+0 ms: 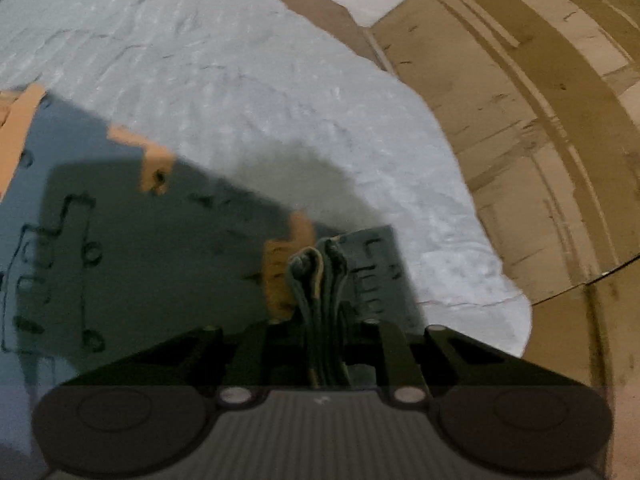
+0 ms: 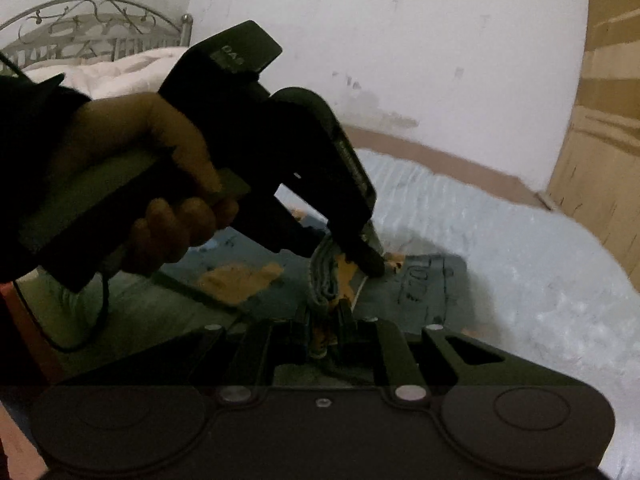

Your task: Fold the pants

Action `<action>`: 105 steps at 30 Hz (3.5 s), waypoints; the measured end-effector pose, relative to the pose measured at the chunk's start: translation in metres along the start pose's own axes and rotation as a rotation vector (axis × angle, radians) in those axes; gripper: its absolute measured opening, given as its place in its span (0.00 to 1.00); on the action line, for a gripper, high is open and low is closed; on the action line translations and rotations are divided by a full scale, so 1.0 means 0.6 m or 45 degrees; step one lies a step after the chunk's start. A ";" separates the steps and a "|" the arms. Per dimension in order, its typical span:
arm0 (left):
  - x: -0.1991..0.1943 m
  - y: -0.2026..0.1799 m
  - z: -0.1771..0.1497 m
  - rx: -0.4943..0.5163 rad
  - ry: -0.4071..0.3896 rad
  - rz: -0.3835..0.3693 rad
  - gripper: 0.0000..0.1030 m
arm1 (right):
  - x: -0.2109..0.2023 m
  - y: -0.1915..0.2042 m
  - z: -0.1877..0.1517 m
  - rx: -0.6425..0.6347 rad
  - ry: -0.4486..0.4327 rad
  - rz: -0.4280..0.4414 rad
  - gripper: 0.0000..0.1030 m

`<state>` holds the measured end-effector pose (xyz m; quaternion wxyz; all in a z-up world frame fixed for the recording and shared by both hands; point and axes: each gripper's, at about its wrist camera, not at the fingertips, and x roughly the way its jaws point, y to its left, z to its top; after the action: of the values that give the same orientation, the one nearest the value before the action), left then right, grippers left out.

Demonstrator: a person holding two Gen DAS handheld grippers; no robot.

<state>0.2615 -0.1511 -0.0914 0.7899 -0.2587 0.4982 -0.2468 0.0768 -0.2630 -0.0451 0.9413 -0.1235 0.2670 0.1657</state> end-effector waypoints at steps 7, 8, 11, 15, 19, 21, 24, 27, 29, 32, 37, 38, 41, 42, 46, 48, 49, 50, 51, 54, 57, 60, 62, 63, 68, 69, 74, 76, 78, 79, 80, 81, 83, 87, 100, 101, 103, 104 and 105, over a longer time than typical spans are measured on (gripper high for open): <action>-0.008 -0.001 -0.008 0.010 -0.031 -0.010 0.21 | 0.010 -0.013 -0.001 0.072 0.020 0.009 0.17; -0.014 0.000 -0.009 0.017 -0.033 -0.008 0.26 | 0.005 -0.006 -0.002 0.070 0.020 0.009 0.18; -0.028 0.002 -0.013 0.020 -0.046 -0.006 0.35 | 0.005 -0.005 -0.005 0.079 0.019 0.012 0.19; -0.045 -0.003 -0.022 0.045 -0.085 0.045 0.35 | 0.002 -0.004 -0.004 0.105 0.018 0.011 0.19; -0.057 -0.011 -0.031 0.069 -0.119 0.053 0.16 | 0.007 -0.006 0.000 0.123 0.017 0.011 0.19; -0.060 -0.016 -0.029 0.083 -0.137 0.062 0.12 | 0.007 -0.005 0.002 0.121 0.016 0.005 0.19; -0.070 -0.025 -0.021 0.101 -0.167 0.038 0.10 | 0.005 -0.003 0.008 0.123 0.010 0.003 0.19; -0.091 -0.040 -0.012 0.160 -0.214 0.037 0.09 | 0.006 0.003 0.022 0.101 0.000 0.013 0.18; -0.112 -0.047 -0.005 0.206 -0.229 0.047 0.09 | 0.004 0.012 0.036 0.074 -0.015 0.024 0.18; -0.148 -0.040 0.005 0.213 -0.245 0.082 0.09 | -0.001 0.028 0.060 0.041 -0.048 0.071 0.18; -0.216 0.010 0.006 0.164 -0.279 0.162 0.09 | 0.005 0.066 0.095 0.010 -0.074 0.211 0.16; -0.225 0.020 0.008 0.159 -0.281 0.188 0.09 | 0.009 0.077 0.102 0.002 -0.076 0.242 0.16; -0.250 0.061 0.008 0.106 -0.272 0.245 0.09 | 0.028 0.114 0.112 -0.031 -0.060 0.315 0.16; -0.253 0.072 0.009 0.095 -0.262 0.260 0.09 | 0.036 0.128 0.114 -0.043 -0.041 0.333 0.16; -0.241 0.116 0.010 0.067 -0.231 0.289 0.09 | 0.070 0.170 0.113 -0.052 0.021 0.378 0.16; -0.236 0.135 0.009 0.055 -0.223 0.286 0.09 | 0.083 0.184 0.109 -0.048 0.048 0.375 0.16; -0.233 0.141 0.008 0.048 -0.222 0.280 0.09 | 0.088 0.187 0.107 -0.041 0.058 0.375 0.16; -0.230 0.143 0.008 0.047 -0.222 0.278 0.09 | 0.091 0.188 0.106 -0.036 0.064 0.375 0.16; -0.229 0.146 0.005 0.048 -0.221 0.275 0.09 | 0.093 0.186 0.105 -0.031 0.066 0.376 0.16; -0.228 0.157 0.000 0.041 -0.218 0.262 0.11 | 0.094 0.179 0.105 -0.010 0.062 0.393 0.19; -0.232 0.166 -0.001 0.010 -0.221 0.273 0.29 | 0.092 0.166 0.101 0.007 0.038 0.396 0.27; -0.242 0.162 -0.003 0.001 -0.256 0.310 0.63 | 0.085 0.152 0.094 0.023 0.001 0.374 0.42; -0.249 0.152 -0.004 0.024 -0.290 0.374 0.76 | 0.072 0.140 0.090 0.026 -0.028 0.339 0.59; -0.251 0.146 -0.005 0.042 -0.306 0.407 0.79 | 0.067 0.131 0.088 0.029 -0.046 0.319 0.64; -0.236 0.114 -0.010 0.192 -0.361 0.559 0.92 | 0.059 0.069 0.077 0.058 -0.096 0.124 0.95; -0.229 0.108 -0.011 0.222 -0.364 0.589 0.92 | 0.064 0.053 0.075 0.069 -0.084 0.077 0.95; -0.200 0.100 -0.021 0.309 -0.341 0.666 0.92 | 0.095 -0.017 0.069 0.142 -0.016 -0.108 0.99; -0.194 0.104 -0.020 0.304 -0.345 0.692 0.92 | 0.116 -0.045 0.071 0.165 0.011 -0.144 0.99; -0.188 0.108 -0.012 0.283 -0.355 0.707 0.94 | 0.142 -0.068 0.078 0.176 0.042 -0.168 0.99; -0.186 0.111 -0.008 0.267 -0.357 0.710 0.95 | 0.158 -0.076 0.082 0.177 0.063 -0.170 0.99; -0.183 0.115 -0.005 0.254 -0.360 0.713 0.95 | 0.172 -0.083 0.085 0.176 0.083 -0.173 0.99; -0.180 0.119 -0.002 0.242 -0.358 0.718 0.96 | 0.187 -0.090 0.088 0.177 0.101 -0.186 0.99; -0.174 0.130 0.001 0.220 -0.346 0.728 0.97 | 0.212 -0.096 0.089 0.168 0.153 -0.227 0.99; -0.173 0.140 -0.002 0.215 -0.351 0.721 0.99 | 0.249 -0.113 0.077 0.179 0.245 -0.324 0.99; -0.219 0.113 -0.109 0.355 -0.383 0.820 0.99 | 0.098 -0.047 0.014 0.067 0.185 -0.360 0.99; -0.222 0.117 -0.112 0.330 -0.383 0.807 0.99 | 0.093 -0.045 0.007 0.074 0.172 -0.364 0.99; -0.233 0.117 -0.109 0.279 -0.379 0.785 0.99 | 0.081 -0.045 0.006 0.135 0.157 -0.363 0.99; -0.238 0.116 -0.107 0.268 -0.375 0.783 0.99 | 0.075 -0.042 0.008 0.162 0.145 -0.365 0.99; -0.241 0.114 -0.105 0.260 -0.370 0.784 0.99 | 0.067 -0.037 0.011 0.187 0.118 -0.369 0.99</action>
<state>0.1576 -0.0170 -0.0643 0.9116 -0.0483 0.4082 -0.0063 0.1205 -0.2714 -0.0583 0.9485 -0.0993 0.3009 0.0026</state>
